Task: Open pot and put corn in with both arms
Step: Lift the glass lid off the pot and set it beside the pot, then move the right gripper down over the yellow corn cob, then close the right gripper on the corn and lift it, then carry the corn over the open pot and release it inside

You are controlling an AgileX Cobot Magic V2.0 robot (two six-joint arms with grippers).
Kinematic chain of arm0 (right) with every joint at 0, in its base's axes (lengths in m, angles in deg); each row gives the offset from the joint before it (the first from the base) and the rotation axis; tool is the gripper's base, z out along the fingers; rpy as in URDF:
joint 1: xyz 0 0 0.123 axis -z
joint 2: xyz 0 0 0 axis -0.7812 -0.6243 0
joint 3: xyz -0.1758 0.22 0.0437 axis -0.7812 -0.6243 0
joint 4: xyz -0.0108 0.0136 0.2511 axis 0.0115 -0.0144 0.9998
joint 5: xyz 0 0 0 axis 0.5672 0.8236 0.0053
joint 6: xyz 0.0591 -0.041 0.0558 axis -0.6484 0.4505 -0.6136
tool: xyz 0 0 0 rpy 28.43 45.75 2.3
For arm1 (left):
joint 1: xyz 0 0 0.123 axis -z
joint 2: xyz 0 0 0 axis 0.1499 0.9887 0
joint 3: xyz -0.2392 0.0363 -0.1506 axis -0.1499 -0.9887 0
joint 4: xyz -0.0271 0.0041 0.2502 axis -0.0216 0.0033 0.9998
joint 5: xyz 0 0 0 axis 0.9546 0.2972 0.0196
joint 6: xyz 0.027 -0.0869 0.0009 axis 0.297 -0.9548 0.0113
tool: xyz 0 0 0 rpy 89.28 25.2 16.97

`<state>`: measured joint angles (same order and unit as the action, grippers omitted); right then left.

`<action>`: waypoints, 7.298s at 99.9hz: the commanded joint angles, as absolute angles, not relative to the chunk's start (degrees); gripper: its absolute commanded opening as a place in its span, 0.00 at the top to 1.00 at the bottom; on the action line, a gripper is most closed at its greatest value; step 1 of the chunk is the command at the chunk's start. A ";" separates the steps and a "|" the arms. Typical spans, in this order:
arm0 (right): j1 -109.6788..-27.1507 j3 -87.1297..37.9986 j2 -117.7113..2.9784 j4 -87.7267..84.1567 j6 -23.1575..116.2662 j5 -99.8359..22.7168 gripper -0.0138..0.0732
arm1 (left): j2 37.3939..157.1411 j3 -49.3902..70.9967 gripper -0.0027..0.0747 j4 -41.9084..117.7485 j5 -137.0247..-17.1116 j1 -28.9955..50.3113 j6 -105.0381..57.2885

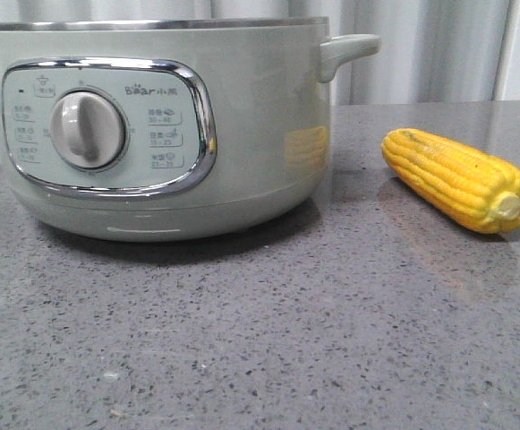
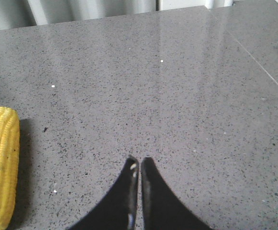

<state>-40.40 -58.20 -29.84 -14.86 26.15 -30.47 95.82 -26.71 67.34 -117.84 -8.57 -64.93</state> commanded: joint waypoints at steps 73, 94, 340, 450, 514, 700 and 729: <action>-40.13 -56.76 -30.39 -14.64 26.56 -34.64 0.93 | 116.00 -26.12 0.99 70.34 -145.79 -8.66 -68.50; -40.13 -56.76 -30.39 -14.64 26.56 -34.64 0.93 | 117.72 -28.26 0.99 70.33 -147.57 -8.66 -68.50; -63.04 -21.78 -83.35 -4.78 26.76 -3.50 0.46 | 65.91 -24.00 0.48 76.14 -109.05 -3.14 -74.47; -62.80 -6.06 -68.21 -5.06 26.54 1.06 0.87 | 65.87 -24.00 0.48 75.70 -109.65 -2.91 -74.47; -84.69 -2.46 -82.02 -4.62 26.54 -17.85 0.58 | 65.87 -24.00 0.48 75.70 -109.65 -2.91 -74.47; -85.25 -16.86 -63.94 -10.68 26.65 -12.70 0.93 | 57.19 -24.00 0.99 76.61 -95.78 -2.91 -79.18; -85.25 -34.28 -49.02 -10.73 26.65 -28.92 0.93 | 53.66 -24.00 0.99 76.61 -91.50 -2.91 -79.18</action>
<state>-85.30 -31.59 -53.94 -10.41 26.17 -20.18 54.26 -26.09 76.79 -87.77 -3.37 -78.53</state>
